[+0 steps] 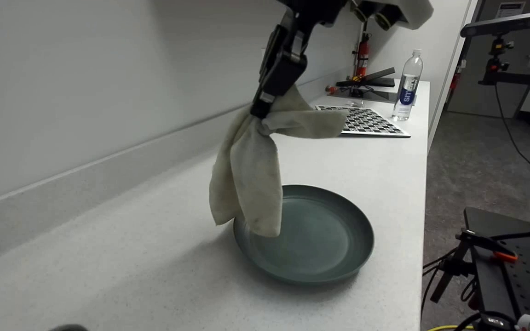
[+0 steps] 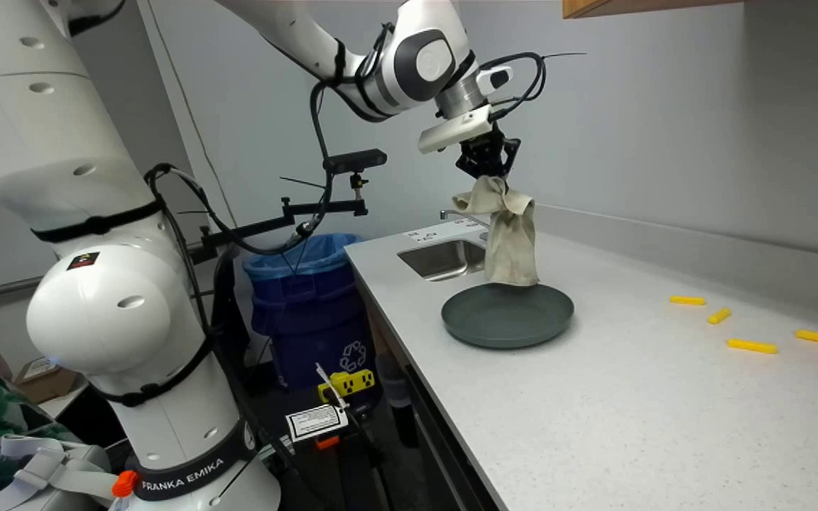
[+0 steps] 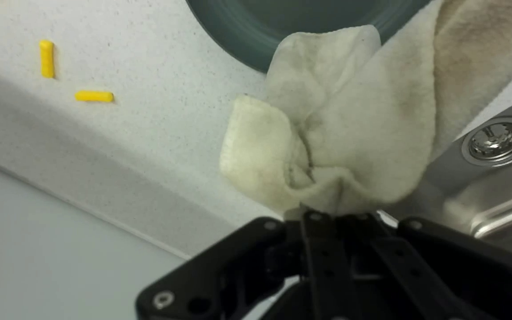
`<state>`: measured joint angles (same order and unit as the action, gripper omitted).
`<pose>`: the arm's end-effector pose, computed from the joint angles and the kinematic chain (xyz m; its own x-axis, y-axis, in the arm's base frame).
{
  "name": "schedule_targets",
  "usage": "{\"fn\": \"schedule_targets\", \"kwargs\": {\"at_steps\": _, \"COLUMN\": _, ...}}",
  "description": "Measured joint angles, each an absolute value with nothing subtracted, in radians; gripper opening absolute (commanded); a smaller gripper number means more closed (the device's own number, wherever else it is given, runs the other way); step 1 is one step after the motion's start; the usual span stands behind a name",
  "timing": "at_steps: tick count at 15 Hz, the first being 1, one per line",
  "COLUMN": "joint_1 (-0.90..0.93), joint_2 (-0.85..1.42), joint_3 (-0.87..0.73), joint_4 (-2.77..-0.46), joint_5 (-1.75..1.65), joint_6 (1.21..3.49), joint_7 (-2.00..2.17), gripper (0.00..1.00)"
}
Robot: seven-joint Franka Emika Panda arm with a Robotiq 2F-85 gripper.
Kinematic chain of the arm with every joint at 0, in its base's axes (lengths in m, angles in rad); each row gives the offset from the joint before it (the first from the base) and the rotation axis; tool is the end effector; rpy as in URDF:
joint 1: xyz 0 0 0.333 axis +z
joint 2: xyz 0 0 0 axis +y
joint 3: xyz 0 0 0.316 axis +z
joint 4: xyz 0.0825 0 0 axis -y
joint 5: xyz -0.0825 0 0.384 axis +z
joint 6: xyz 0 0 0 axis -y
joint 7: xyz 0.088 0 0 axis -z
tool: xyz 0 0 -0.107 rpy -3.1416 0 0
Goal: Use the towel on the left to wipe the grey plate
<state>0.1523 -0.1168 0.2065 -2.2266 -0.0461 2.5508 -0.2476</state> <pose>0.5069 0.1935 0.4696 0.7145 0.5779 0.3944 0.5636 -0.8094 0.1650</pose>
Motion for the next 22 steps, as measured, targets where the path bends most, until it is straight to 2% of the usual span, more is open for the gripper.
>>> {"fn": "schedule_targets", "kwargs": {"at_steps": 4, "joint_1": 0.154, "joint_2": -0.163, "joint_3": 0.203, "joint_4": -2.286, "joint_5": -0.031, "joint_6": 2.550, "joint_7": -0.205, "gripper": 0.01}}
{"fn": "schedule_targets", "kwargs": {"at_steps": 5, "joint_1": 0.155, "joint_2": -0.170, "joint_3": 0.202, "joint_4": -2.296, "joint_5": -0.020, "joint_6": 2.550, "joint_7": -0.203, "gripper": 0.05}}
{"fn": "schedule_targets", "kwargs": {"at_steps": 11, "joint_1": 0.164, "joint_2": -0.185, "joint_3": 0.199, "joint_4": -2.313, "joint_5": 0.015, "joint_6": 2.550, "joint_7": -0.198, "gripper": 0.05}}
{"fn": "schedule_targets", "kwargs": {"at_steps": 12, "joint_1": 0.164, "joint_2": -0.185, "joint_3": 0.198, "joint_4": -2.313, "joint_5": 0.015, "joint_6": 2.550, "joint_7": -0.198, "gripper": 0.01}}
{"fn": "schedule_targets", "kwargs": {"at_steps": 16, "joint_1": 0.164, "joint_2": -0.178, "joint_3": 0.198, "joint_4": -2.313, "joint_5": 0.014, "joint_6": 2.547, "joint_7": -0.191, "gripper": 0.01}}
{"fn": "schedule_targets", "kwargs": {"at_steps": 22, "joint_1": 0.163, "joint_2": -0.172, "joint_3": 0.200, "joint_4": -2.312, "joint_5": -0.036, "joint_6": 2.519, "joint_7": -0.015, "gripper": 0.01}}
